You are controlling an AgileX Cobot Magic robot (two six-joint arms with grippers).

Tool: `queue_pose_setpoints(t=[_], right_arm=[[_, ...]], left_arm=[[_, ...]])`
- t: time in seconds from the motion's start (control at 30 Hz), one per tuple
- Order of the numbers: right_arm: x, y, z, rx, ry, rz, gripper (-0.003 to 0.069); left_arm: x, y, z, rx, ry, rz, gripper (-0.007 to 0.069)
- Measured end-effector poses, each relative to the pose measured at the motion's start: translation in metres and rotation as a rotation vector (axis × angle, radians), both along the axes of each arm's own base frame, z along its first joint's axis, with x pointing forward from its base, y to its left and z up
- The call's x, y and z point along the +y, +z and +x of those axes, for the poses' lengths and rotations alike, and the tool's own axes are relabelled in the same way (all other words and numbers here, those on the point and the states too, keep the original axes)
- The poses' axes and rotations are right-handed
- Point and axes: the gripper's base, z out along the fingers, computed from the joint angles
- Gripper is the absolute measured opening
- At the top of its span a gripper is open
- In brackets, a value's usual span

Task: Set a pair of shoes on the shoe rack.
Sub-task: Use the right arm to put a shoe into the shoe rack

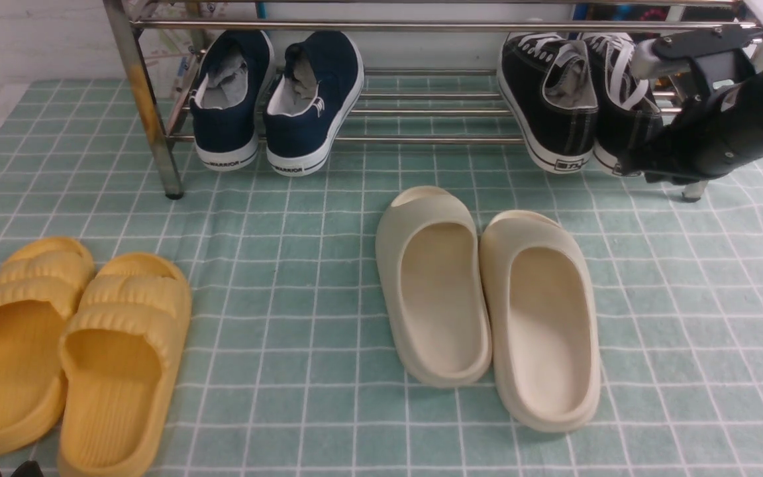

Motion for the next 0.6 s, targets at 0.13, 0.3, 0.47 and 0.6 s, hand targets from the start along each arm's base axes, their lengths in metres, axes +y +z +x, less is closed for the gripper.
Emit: queue_pose_setpoints(t=[0.13,0.3,0.47,0.6], right_arm=[[-0.008,-0.008,0.023,-0.018,-0.03,-0.002,-0.0003],[-0.01,-0.021,0.046,0.015,-0.039,-0.006,-0.0003],[-0.009,-0.021,0.051,0.025,-0.038,-0.007,-0.0003],[-0.009,-0.021,0.052,0.022,-0.038,-0.007,-0.0002]], left_arm=[[0.0,0.0,0.0,0.0,0.0,0.0,0.0239],[0.0,0.0,0.0,0.0,0.0,0.0,0.0239],[0.0,0.0,0.0,0.0,0.0,0.0,0.0239],[0.0,0.0,0.0,0.0,0.0,0.0,0.0239]])
